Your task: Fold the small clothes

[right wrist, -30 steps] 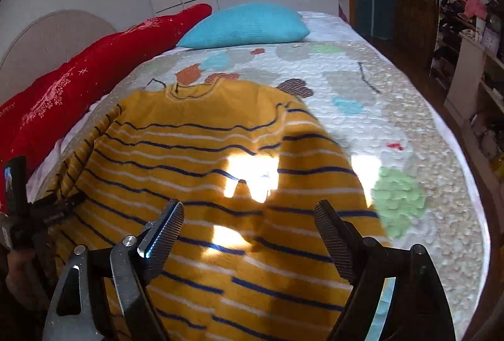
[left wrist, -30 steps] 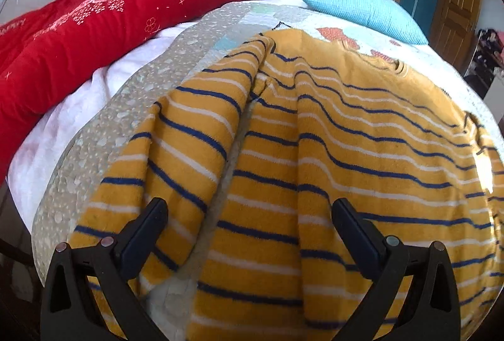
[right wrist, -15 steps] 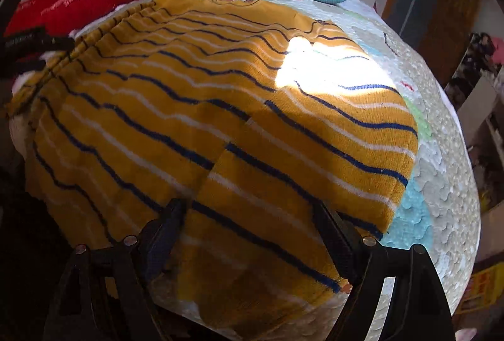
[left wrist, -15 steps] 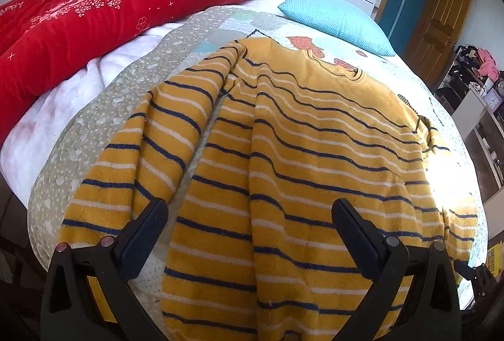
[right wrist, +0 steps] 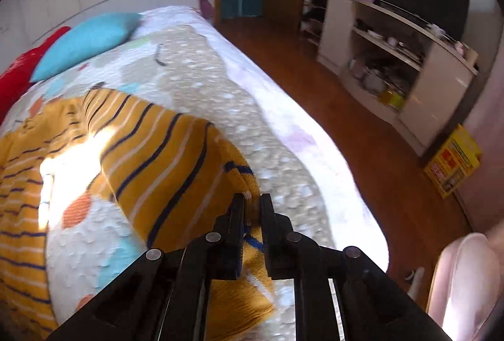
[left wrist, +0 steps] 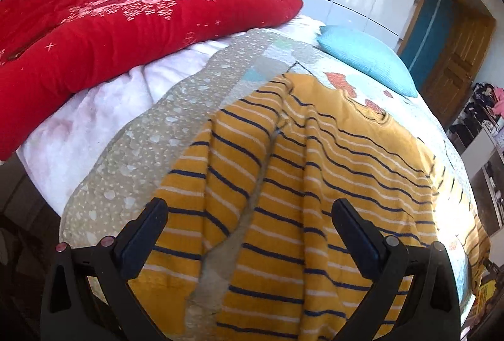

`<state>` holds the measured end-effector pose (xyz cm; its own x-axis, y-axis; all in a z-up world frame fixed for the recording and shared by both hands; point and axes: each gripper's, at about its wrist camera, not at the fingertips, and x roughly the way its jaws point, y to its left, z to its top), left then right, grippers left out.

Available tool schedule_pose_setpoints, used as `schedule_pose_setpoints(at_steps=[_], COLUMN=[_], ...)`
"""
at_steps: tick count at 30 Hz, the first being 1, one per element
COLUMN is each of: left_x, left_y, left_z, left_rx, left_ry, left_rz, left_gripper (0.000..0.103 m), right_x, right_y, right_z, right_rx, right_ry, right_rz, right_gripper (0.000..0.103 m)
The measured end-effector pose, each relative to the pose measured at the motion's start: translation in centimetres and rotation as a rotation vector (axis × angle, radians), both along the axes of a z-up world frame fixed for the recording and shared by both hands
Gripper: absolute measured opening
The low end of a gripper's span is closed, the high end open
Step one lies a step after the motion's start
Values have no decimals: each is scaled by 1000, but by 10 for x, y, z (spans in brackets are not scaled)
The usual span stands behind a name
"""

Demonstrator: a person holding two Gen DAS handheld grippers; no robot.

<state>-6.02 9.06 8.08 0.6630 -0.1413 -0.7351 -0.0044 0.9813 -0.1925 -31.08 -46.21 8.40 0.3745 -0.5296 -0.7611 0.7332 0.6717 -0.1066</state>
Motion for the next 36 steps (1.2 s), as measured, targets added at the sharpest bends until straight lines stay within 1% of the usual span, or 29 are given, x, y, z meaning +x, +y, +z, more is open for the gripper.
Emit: schedule_pose_setpoints(at_steps=[1,2,3,4,5,6,8,10,12,16,17,18,19,20,21,22,23,24,26,27,28,29,30,31,32,33,34,35,36], left_x=[1,2,4,5,6,8,13,17,23,34,36,38,40,41,42,47,51,58,71,77,82,84,82,74,65,55,43,32,22], left_y=[10,19,28,36,44,52,66,77,83,85,84,84,82,80,79,79,81,86,103,119,132,143,150,154,154,151,144,135,127], left_z=[-1,-2,-2,-4,-6,-9,-16,-25,-34,-54,-58,-61,-62,-61,-58,-55,-53,-49,-42,-37,-34,-29,-25,-17,-11,-7,-6,-6,-7], left_rx=[2,10,26,44,62,72,78,70,53,17,7,13,46,64,66,75,91,146,240,269,294,291,260,208,172,142,108,72,39], left_ry=[2,2,-1,-2,-1,4,23,46,71,130,142,156,158,151,145,151,153,151,117,96,96,102,96,69,45,32,30,23,13], left_rz=[25,50,74,97,119,134,153,157,141,91,77,69,68,56,28,9,10,49,149,220,277,303,300,277,248,203,145,93,48], left_gripper=[103,103,103,103,103,103,103,103,103,103,96,80,73,61,39,30,13,1,1,1,1,1,1,1,6,23,36,57,63], right_x=[-4,-8,-11,-14,-16,-19,-23,-18,-9,8,13,18,22,26,31,36,39,43,50,53,56,59,62,64,66,68,72,75,78], right_y=[-3,-1,3,9,13,20,32,42,54,82,89,98,106,114,122,130,136,143,154,159,163,167,171,174,177,181,184,189,192], right_z=[2,3,6,7,9,12,16,17,15,8,7,7,7,6,6,5,5,4,4,4,5,5,4,3,2,-1,-6,-12,-18], right_rx=[-1,-8,-16,-30,-46,-61,-69,-66,-56,-34,-34,-38,-44,-50,-56,-63,-69,-76,-90,-94,-92,-83,-66,-37,3,49,99,150,203], right_ry=[-6,-18,-26,-29,-32,-44,-68,-72,-75,-61,-55,-48,-41,-35,-28,-20,-13,-5,4,6,6,5,1,-7,-20,-31,-37,-41,-46], right_rz=[-21,-28,-25,-26,-30,-29,-3,23,53,124,145,165,187,207,228,248,266,282,309,319,331,343,358,378,403,429,452,472,491], right_gripper=[13,17,30,40,56,60,61,64,68,68,68,68,68,68,68,68,68,68,68,68,68,68,68,68,68,68,68,68,68])
